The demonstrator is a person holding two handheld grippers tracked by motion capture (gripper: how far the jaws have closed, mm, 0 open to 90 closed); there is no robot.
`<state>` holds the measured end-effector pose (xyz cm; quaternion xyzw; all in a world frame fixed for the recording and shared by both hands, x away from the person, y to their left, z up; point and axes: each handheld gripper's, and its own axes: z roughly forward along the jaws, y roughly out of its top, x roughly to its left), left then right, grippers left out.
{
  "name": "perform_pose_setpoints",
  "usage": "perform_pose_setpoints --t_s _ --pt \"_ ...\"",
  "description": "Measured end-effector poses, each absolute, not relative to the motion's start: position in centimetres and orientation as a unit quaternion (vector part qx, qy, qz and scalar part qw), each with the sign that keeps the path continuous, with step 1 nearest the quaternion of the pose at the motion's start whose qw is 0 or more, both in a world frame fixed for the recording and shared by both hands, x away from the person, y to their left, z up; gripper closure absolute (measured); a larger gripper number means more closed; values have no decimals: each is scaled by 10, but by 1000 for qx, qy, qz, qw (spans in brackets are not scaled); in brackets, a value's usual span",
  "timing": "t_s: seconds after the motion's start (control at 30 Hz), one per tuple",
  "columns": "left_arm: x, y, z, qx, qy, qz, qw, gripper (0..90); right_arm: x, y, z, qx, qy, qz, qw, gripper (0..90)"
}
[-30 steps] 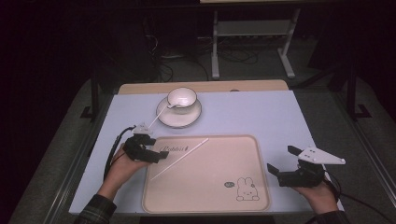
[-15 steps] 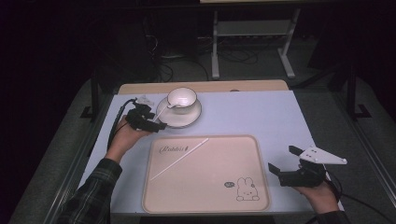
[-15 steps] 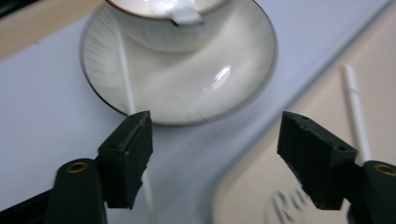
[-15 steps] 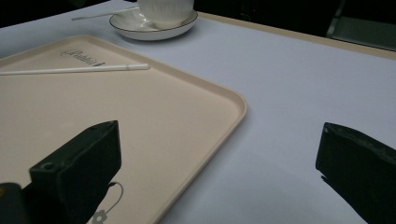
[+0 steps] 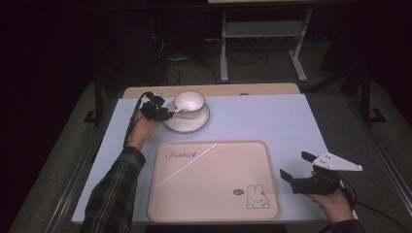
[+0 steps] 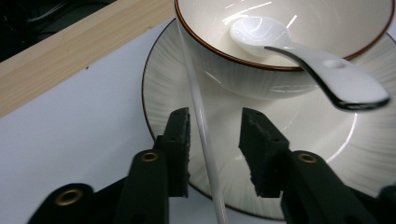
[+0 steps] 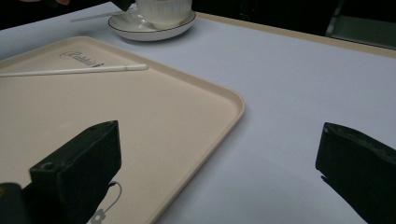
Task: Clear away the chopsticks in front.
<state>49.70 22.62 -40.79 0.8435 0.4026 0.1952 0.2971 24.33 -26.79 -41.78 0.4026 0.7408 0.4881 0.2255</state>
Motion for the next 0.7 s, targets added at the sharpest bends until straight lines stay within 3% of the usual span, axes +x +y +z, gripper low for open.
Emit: perform_pose_setpoints --t_s 0.27,0.7 --pt "504 229 -419 839 423 186 288 762 243 -269 -418 404 740 489 226 0" --pt "506 233 -421 827 445 179 295 840 243 -269 -418 404 740 488 227 0"
